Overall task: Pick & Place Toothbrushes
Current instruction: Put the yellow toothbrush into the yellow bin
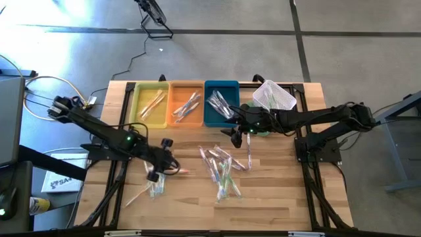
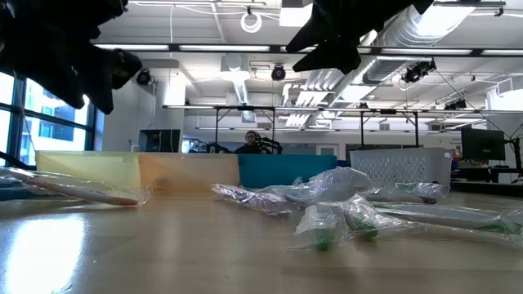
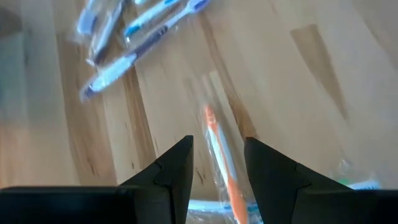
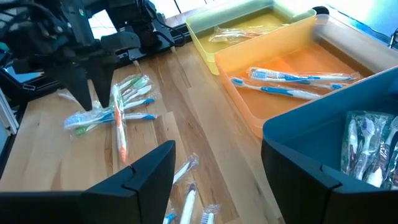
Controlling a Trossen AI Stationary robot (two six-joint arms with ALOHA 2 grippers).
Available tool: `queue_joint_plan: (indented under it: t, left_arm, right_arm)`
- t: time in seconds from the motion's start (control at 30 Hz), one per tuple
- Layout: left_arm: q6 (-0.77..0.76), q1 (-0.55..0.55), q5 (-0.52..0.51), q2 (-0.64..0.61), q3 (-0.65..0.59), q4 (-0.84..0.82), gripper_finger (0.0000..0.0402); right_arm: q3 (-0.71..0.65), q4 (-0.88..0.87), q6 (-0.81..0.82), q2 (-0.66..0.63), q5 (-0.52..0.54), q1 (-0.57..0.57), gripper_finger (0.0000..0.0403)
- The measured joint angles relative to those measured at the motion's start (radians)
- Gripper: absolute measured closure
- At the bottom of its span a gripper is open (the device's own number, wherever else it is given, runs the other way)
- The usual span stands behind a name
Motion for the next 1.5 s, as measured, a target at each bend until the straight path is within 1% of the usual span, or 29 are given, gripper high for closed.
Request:
queue_joint_plan:
  t: [0.23,0.5,0.73,1.33,1.43,1.5]
  left_arm:
    - [-0.043,0.000,0.035,0.080,0.000,0.006,0.0263]
    - [-0.116,0.000,0.038,0.174,0.000,0.010,0.0263]
    - [-0.162,0.000,0.085,0.244,0.000,0.016,0.0263]
    - [-0.191,0.000,0.081,0.363,0.001,0.040,0.0264]
    - [-0.191,0.000,0.078,0.364,0.001,0.045,0.0276]
    - [-0.185,0.000,0.078,0.362,0.000,0.059,0.0295]
  right_arm:
    - [0.000,-0.004,0.000,0.000,0.000,0.000,0.0172]
    - [0.000,-0.004,0.000,0.000,0.000,0.000,0.0172]
    - [0.000,-0.005,-0.026,0.000,0.000,0.000,0.0172]
    - [0.000,-0.005,-0.027,0.000,0.000,0.000,0.0172]
    - [0.000,-0.005,-0.027,0.000,0.000,0.000,0.0172]
    - [0.000,-0.005,-0.027,0.000,0.000,0.000,0.0172]
